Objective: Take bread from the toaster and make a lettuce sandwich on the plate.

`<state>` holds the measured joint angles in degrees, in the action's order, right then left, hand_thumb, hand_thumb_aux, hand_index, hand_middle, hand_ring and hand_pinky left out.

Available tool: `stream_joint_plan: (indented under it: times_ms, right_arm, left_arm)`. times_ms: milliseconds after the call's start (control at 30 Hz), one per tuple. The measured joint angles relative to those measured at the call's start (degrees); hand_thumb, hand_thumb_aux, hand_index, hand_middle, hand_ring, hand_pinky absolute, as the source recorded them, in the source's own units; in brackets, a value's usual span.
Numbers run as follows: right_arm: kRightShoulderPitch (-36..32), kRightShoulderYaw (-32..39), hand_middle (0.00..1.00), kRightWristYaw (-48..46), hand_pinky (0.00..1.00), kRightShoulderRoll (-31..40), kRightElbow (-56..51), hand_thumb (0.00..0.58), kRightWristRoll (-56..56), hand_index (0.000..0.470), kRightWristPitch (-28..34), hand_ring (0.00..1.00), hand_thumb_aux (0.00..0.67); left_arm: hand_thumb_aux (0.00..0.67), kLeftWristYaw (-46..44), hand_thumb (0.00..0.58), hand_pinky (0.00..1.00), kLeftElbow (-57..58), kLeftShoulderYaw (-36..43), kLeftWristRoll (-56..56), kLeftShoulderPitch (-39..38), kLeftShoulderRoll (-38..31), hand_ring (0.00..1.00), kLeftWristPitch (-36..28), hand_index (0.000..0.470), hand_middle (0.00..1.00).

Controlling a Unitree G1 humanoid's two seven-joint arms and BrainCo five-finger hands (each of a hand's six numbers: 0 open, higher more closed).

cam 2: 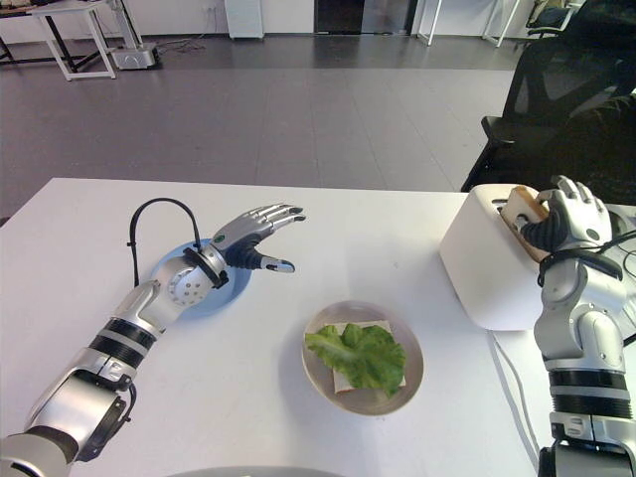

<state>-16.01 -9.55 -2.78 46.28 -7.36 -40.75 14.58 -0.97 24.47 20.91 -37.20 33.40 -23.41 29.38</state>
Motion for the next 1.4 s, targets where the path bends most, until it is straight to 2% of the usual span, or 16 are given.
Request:
stream_joint_plan:
  times_ms: [167, 300, 367, 467, 667, 800, 1100, 1400]
  right_arm:
    - [-0.8, -1.1, 0.0, 3.6, 0.0, 0.2, 0.8, 0.58, 1.9, 0.47, -3.0, 0.0, 0.67]
    - [-3.6, -6.3, 0.0, 5.8, 0.0, -0.3, 6.4, 0.58, 11.7, 0.47, -10.9, 0.0, 0.67]
    - [-4.8, -6.4, 0.0, 0.8, 0.0, -1.4, 9.8, 0.58, 19.1, 0.47, -13.5, 0.0, 0.67]
    - [-4.5, -2.6, 0.0, -10.5, 0.0, -1.8, 11.9, 0.58, 26.7, 0.47, -13.7, 0.0, 0.67]
    - [0.4, 3.5, 0.0, -33.9, 0.0, 0.3, 15.6, 0.58, 39.4, 0.47, -9.7, 0.0, 0.67]
    - [2.3, 6.8, 0.0, -49.2, 0.0, 3.9, 12.8, 0.58, 45.5, 0.47, -7.8, 0.0, 0.67]
    - [-3.4, 13.1, 0.0, -61.5, 0.0, 0.8, 3.9, 0.58, 50.9, 0.47, -3.9, 0.0, 0.67]
    - [-7.6, 17.4, 0.0, -66.0, 0.0, -2.1, -0.4, 0.58, 50.8, 0.47, -3.6, 0.0, 0.67]
  left_arm:
    - [0.0, 0.2, 0.0, 0.0, 0.3, 0.2, -0.1, 0.0, 0.0, 0.0, 0.0, 0.0, 0.0]
    - [0.0, 0.2, 0.0, 0.0, 0.5, 0.1, -0.1, 0.0, -0.1, 0.0, 0.0, 0.0, 0.0]
    - [0.0, 0.3, 0.0, 0.0, 0.5, -0.1, 0.0, 0.0, -0.4, 0.0, 0.0, 0.0, 0.0]
    - [0.0, 0.4, 0.0, 0.0, 0.5, -1.1, 0.2, 0.0, -1.5, 0.0, 0.1, 0.0, 0.0]
    - [0.0, 0.4, 0.0, 0.0, 0.5, -1.9, 1.3, 0.0, -2.3, 0.0, 0.1, 0.0, 0.0]
    - [0.0, 0.4, 0.0, 0.0, 0.8, -1.9, 1.4, 0.1, -2.3, 0.0, 0.1, 0.0, 0.0]
    - [0.0, -0.5, 0.0, 0.0, 1.6, -1.5, 1.9, 0.9, -2.1, 0.0, 0.8, 0.0, 0.0]
    - [0.0, -1.2, 0.0, 0.0, 1.6, -1.3, 1.9, 0.9, -1.7, 0.0, 1.0, 0.0, 0.0]
